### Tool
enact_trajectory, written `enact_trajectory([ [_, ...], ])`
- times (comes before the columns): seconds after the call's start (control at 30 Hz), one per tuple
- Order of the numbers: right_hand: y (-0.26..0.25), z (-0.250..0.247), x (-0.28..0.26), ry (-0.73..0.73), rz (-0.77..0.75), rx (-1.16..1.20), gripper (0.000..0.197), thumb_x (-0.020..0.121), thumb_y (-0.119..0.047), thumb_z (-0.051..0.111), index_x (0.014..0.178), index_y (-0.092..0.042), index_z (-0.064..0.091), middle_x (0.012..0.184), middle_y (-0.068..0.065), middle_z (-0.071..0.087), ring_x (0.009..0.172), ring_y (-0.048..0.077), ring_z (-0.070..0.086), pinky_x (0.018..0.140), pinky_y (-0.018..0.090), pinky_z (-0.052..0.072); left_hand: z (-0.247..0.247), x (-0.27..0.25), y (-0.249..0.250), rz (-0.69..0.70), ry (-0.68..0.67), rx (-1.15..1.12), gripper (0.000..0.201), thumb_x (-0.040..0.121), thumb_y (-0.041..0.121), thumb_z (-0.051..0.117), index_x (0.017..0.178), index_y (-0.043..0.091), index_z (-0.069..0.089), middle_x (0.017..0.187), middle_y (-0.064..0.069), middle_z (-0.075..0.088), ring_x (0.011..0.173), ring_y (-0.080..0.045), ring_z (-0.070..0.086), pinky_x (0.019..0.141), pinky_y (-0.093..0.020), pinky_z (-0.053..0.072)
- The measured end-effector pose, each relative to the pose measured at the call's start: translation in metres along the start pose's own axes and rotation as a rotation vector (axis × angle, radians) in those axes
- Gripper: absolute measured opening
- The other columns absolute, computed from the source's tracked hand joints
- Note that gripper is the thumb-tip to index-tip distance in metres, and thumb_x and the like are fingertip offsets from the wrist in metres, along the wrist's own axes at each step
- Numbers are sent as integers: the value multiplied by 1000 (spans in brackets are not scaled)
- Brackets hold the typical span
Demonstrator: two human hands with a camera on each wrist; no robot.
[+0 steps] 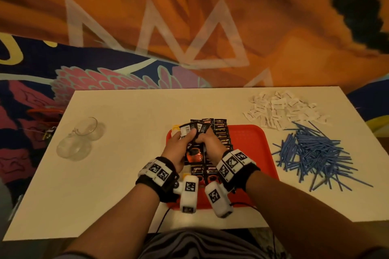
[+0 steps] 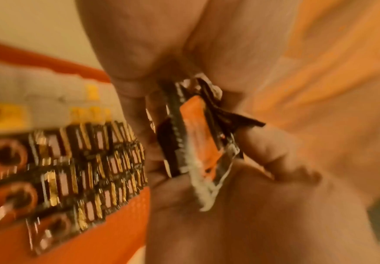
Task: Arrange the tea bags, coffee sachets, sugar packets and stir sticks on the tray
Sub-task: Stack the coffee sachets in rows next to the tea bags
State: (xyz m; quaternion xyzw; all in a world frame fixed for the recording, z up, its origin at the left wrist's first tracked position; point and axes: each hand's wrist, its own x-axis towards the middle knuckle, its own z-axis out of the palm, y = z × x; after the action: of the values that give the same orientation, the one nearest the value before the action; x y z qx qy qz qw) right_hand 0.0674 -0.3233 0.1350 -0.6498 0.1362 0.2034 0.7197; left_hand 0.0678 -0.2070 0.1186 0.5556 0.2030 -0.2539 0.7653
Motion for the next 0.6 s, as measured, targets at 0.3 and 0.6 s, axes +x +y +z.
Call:
enact_trajectory([
  [0.3, -6, -38, -2, -130, -18, -575, 36, 75, -18, 57, 110, -14, 52, 101, 6, 53, 91, 23, 53, 65, 31, 46, 13, -9, 3, -191, -174, -227, 37, 95, 21, 58, 125, 1, 66, 125, -26, 62, 112, -40, 61, 109, -59, 39],
  [0.6, -12, -52, 9, 1, -291, -751, 74, 56, -49, 89, 119, -34, 53, 105, -8, 56, 83, 8, 50, 75, 26, 42, 18, -13, 6, -141, -132, -266, 36, 91, 17, 61, 121, -3, 62, 105, -25, 71, 86, -34, 73, 69, -44, 61],
])
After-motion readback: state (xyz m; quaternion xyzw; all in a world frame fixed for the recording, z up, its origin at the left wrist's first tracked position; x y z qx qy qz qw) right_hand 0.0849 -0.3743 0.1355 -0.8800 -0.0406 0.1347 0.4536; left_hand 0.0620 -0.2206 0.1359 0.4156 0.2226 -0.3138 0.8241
